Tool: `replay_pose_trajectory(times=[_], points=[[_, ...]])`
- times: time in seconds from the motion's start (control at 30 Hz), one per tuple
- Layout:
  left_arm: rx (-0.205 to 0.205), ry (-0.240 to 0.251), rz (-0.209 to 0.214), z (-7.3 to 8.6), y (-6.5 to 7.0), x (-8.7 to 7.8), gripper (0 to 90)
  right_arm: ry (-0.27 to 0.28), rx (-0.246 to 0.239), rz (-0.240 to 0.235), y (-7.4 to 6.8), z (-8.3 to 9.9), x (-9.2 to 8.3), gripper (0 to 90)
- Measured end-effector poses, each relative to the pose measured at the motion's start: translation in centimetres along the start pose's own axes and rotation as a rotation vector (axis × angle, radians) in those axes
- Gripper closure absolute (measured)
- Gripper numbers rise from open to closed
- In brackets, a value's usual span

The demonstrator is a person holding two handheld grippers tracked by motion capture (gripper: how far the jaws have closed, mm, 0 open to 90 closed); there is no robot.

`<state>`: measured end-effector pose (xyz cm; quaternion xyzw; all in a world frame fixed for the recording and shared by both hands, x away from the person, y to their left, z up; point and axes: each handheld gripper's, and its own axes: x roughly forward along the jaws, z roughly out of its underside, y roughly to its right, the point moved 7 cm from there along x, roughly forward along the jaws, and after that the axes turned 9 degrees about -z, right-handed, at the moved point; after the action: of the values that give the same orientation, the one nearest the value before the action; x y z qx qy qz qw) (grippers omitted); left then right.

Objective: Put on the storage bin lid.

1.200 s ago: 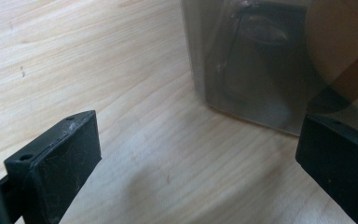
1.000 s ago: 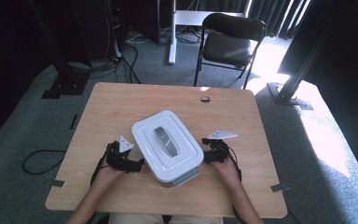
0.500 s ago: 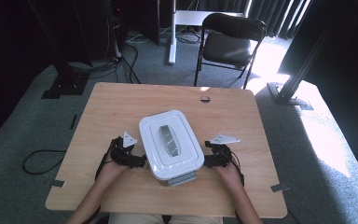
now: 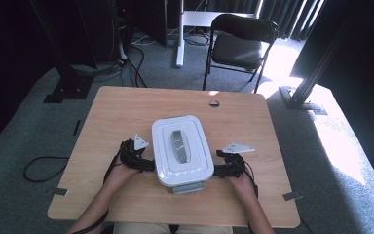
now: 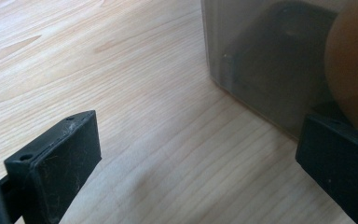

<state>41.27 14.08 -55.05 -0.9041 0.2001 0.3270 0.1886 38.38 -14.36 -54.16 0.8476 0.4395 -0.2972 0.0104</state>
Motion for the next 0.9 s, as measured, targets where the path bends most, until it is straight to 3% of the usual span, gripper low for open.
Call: replay_pose_trajectory(times=[0.2, 0.33, 0.63, 0.77, 0.9], points=[[0.019, -0.008, 0.003, -0.6, 0.0, 0.5, 0.5, -0.008, -0.004, -0.007, -0.3, 0.2, -0.4, 21.8], [0.001, 0.002, 0.017, -0.8, 0.1, 0.9, 0.5, -0.01, -0.005, -0.008, -0.4, 0.4, -0.7, 21.8], [0.005, 0.005, 0.028, -1.1, 0.3, 1.3, 0.5, -0.002, 0.004, -0.025, -0.5, 0.9, -1.0, 21.0], [-0.029, 0.013, 0.049, -0.8, 0.1, 1.1, 0.5, 0.015, 0.011, -0.007, -0.1, 0.9, -1.3, 14.1], [-0.013, 0.014, 0.022, -0.4, -0.3, 1.0, 0.5, 0.034, 0.023, 0.049, 0.9, 0.8, -1.9, 14.1]])
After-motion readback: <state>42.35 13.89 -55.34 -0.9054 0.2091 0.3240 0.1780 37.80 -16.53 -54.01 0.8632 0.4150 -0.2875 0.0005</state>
